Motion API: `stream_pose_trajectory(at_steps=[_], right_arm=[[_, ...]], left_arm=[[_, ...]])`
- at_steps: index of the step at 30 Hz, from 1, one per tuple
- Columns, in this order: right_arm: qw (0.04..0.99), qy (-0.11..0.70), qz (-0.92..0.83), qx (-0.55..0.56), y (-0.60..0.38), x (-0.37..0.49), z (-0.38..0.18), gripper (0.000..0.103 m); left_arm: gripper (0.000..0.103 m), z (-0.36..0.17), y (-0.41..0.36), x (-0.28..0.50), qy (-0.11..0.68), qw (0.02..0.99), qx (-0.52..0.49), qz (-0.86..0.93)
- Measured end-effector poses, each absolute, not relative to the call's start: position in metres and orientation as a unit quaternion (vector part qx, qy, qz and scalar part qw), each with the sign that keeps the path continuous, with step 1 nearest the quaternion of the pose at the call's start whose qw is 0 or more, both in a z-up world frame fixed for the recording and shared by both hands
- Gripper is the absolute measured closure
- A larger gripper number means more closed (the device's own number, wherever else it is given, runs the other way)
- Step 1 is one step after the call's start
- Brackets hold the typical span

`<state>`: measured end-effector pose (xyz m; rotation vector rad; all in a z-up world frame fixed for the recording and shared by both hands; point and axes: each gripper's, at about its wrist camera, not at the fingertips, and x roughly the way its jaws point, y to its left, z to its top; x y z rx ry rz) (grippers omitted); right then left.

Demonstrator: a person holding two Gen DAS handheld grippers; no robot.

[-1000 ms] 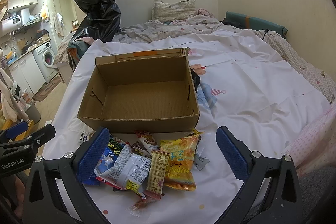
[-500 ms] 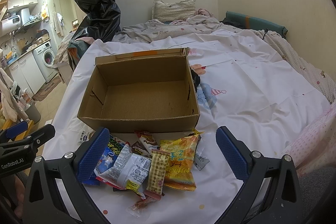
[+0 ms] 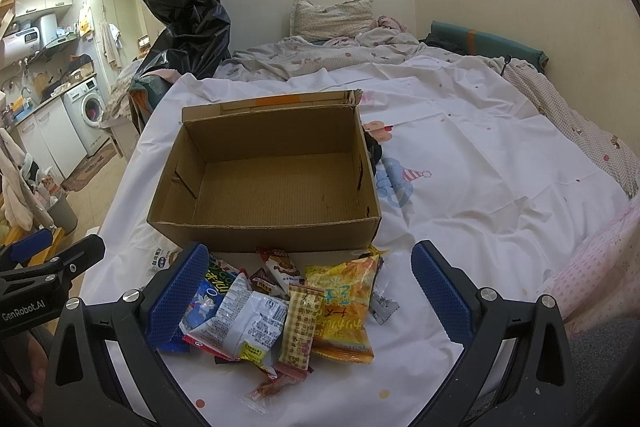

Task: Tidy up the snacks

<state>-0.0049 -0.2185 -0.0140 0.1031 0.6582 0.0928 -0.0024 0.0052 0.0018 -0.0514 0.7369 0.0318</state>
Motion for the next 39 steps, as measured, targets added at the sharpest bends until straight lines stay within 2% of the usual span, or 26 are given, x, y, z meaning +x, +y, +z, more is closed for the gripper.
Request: stream_pose_trajectory(at_steps=[14, 27, 32, 33, 35, 38, 39], right_arm=[[0.942, 0.327, 0.046, 0.054, -0.219, -0.006, -0.016, 0.000], [0.920, 0.369, 0.035, 0.130, -0.263, 0.016, -0.013, 0.000], [0.868, 0.448, 0.051, 0.207, -0.291, 0.045, -0.026, 0.000], [0.848, 0.479, 0.052, 0.221, -0.297, 0.054, -0.036, 0.001], [0.803, 0.535, 0.071, 0.252, -0.304, 0.070, -0.058, 0.021], [0.761, 0.588, 0.068, 0.267, -0.309, 0.083, -0.089, 0.038], [0.755, 0.597, 0.063, 0.263, -0.309, 0.084, -0.096, 0.040]], left_arm=[[0.000, 0.003, 0.008, 0.000, 0.360, 0.932, -0.022, 0.020], [0.000, 0.003, 0.024, 0.021, 0.397, 0.915, -0.059, 0.039], [0.000, -0.002, 0.034, 0.034, 0.429, 0.900, -0.071, 0.046], [0.000, -0.004, 0.036, 0.036, 0.432, 0.897, -0.075, 0.049], [0.000, -0.008, 0.039, 0.036, 0.440, 0.893, -0.083, 0.055], [0.000, -0.015, 0.041, 0.035, 0.449, 0.887, -0.091, 0.055], [0.000, -0.017, 0.041, 0.034, 0.451, 0.886, -0.091, 0.056]])
